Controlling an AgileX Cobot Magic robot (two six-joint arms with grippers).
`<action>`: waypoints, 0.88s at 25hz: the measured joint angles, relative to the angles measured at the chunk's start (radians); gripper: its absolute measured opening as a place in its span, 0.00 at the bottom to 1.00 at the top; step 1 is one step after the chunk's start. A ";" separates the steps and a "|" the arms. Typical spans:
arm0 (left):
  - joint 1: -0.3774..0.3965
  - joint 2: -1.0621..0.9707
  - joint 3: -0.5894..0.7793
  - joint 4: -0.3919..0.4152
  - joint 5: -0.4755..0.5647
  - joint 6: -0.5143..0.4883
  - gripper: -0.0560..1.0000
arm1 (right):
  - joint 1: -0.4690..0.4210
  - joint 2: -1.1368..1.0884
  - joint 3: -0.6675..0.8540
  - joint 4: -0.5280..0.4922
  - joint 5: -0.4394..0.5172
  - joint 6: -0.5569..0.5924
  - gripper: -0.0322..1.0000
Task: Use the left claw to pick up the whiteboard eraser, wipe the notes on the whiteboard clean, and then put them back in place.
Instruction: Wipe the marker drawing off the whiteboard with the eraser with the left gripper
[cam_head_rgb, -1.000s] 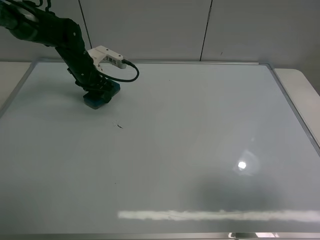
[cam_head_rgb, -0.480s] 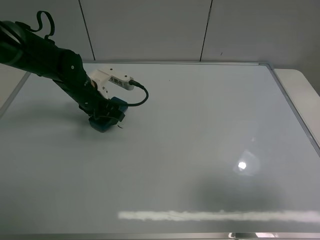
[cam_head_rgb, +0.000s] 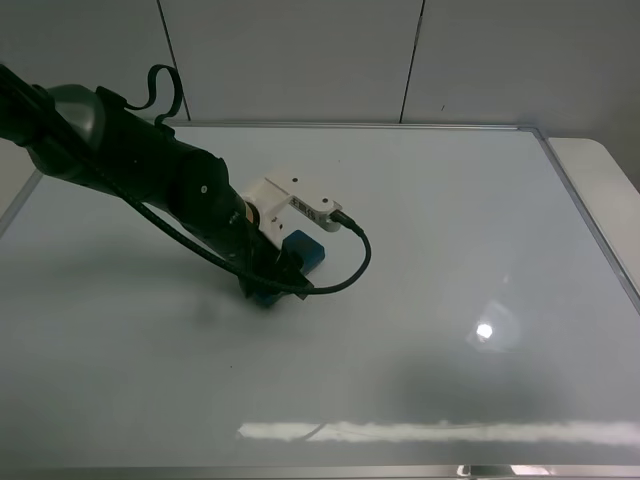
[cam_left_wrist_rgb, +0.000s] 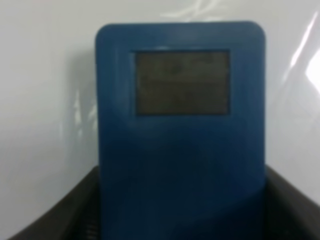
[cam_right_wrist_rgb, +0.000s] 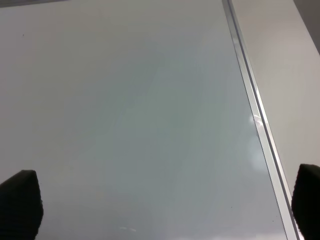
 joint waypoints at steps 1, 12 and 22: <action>0.010 0.000 0.000 -0.004 -0.002 0.000 0.57 | 0.000 0.000 0.000 0.000 0.000 0.000 0.99; 0.288 -0.030 0.001 0.085 0.013 -0.011 0.57 | 0.000 0.000 0.000 0.000 0.000 0.000 0.99; 0.495 -0.207 0.032 0.133 0.282 -0.037 0.57 | 0.000 0.000 0.000 0.000 0.000 0.000 0.99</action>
